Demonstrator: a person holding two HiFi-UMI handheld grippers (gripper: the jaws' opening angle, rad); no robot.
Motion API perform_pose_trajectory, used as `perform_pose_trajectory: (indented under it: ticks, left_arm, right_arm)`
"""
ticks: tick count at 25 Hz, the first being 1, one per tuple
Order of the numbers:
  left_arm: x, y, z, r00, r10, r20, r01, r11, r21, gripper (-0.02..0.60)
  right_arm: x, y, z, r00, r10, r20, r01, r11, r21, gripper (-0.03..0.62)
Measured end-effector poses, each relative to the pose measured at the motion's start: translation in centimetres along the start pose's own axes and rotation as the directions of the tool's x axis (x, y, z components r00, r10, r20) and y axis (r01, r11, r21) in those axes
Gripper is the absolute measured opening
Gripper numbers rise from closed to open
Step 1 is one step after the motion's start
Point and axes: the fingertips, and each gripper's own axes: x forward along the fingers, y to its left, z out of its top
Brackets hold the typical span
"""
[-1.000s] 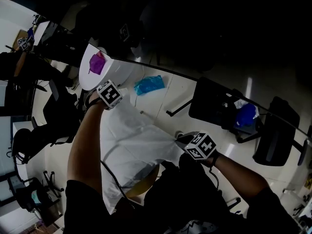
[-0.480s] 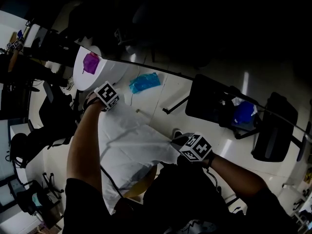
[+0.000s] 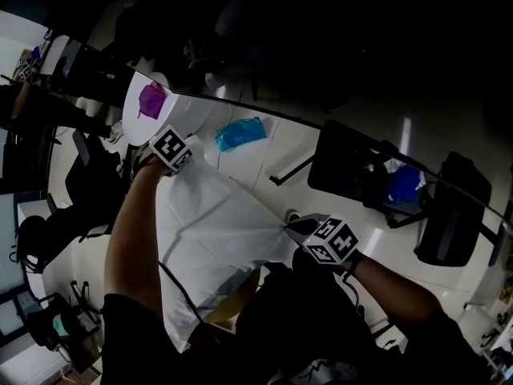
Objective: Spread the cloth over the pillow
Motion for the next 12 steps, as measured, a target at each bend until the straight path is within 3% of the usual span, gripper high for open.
perform_pose_trajectory:
  ticks: [3,6,10,12]
  left_arm:
    - [-0.2,0.2,0.1,0.999,0.019,0.025,-0.019,1.0,-0.017,0.0]
    - [0.2,-0.1,-0.7,0.999,0.033,-0.004,-0.033,0.998,-0.05,0.0]
    - [1.6,-0.8,-1.2,0.999,0.042,-0.032,-0.042,0.999,-0.012,0.0]
    - [1.9,-0.4,-0.9,0.996,0.087,-0.032,-0.086,0.996,0.032,0.0]
  right_arm:
    - [0.5,-0.7,-0.3,1.0,-0.02,0.001,0.02,1.0,0.005,0.014]
    - [1.9,-1.6,-1.3,1.0,-0.025,-0.016,0.026,0.999,0.02,0.014]
    - [4.6,-2.1,-3.0,0.998,-0.022,-0.064,0.025,0.999,0.034,0.015]
    - [5.6,-2.0,-3.4,0.996,-0.024,-0.088,0.026,0.999,0.025,0.017]
